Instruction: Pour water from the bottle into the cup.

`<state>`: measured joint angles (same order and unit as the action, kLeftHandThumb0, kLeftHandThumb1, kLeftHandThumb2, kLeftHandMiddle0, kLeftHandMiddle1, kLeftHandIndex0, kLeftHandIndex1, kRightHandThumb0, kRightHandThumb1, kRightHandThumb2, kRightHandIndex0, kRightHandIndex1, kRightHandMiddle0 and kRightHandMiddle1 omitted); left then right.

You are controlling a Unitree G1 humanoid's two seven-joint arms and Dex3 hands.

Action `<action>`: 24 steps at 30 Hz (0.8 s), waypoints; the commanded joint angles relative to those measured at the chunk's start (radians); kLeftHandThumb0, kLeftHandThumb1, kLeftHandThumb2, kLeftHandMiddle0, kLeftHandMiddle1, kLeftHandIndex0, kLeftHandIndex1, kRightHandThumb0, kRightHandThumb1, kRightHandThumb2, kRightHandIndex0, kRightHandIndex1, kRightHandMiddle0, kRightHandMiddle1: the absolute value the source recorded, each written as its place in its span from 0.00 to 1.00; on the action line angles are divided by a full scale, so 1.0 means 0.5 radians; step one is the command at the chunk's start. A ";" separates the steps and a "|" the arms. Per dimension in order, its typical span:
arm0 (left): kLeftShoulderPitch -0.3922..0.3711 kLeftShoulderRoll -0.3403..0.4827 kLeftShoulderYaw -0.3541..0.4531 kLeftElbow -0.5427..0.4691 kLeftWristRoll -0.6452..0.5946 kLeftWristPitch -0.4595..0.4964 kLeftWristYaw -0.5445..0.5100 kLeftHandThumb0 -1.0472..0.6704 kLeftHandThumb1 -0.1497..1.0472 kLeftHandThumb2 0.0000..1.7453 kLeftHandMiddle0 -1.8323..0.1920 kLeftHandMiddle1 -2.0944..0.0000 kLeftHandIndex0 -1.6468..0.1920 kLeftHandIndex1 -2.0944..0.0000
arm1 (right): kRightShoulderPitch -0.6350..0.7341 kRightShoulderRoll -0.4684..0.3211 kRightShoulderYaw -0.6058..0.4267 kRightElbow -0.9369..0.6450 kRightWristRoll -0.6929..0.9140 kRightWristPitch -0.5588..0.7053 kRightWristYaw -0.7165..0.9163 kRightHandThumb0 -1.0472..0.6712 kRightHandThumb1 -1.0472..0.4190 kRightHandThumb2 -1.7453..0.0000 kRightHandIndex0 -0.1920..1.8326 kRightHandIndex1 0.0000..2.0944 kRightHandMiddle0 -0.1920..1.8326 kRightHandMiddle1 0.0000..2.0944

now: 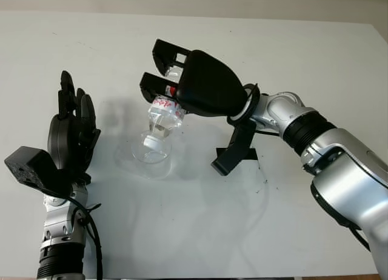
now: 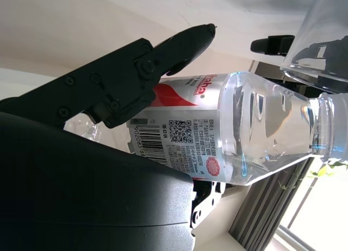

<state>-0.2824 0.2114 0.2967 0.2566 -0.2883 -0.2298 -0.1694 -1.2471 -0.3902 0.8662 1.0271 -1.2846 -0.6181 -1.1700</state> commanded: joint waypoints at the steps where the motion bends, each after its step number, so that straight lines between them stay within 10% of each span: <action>1: -0.001 0.002 0.004 -0.007 0.009 -0.022 -0.005 0.17 1.00 0.31 1.00 0.98 1.00 0.98 | -0.072 -0.017 0.012 -0.026 -0.007 0.023 -0.030 0.34 0.03 0.97 0.65 1.00 0.32 0.74; 13: -0.006 0.003 0.005 -0.003 0.009 -0.023 -0.007 0.17 1.00 0.31 1.00 0.98 1.00 0.98 | -0.058 -0.014 -0.039 -0.001 0.104 -0.051 0.023 0.34 0.02 0.96 0.65 1.00 0.35 0.85; 17: 0.001 0.002 0.004 -0.019 0.012 -0.009 0.003 0.17 1.00 0.31 1.00 0.98 1.00 0.98 | -0.006 0.001 -0.192 0.037 0.367 -0.145 0.242 0.35 0.00 0.85 0.70 1.00 0.60 0.99; 24: 0.007 0.008 0.007 -0.020 0.004 -0.014 -0.013 0.17 1.00 0.31 1.00 0.98 1.00 0.98 | 0.115 0.023 -0.565 0.073 0.994 -0.360 0.859 0.37 0.00 0.82 0.70 1.00 0.59 1.00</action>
<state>-0.2824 0.2114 0.2971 0.2566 -0.2885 -0.2301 -0.1709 -1.2113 -0.3852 0.6290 1.0647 -0.8401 -0.7840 -0.7813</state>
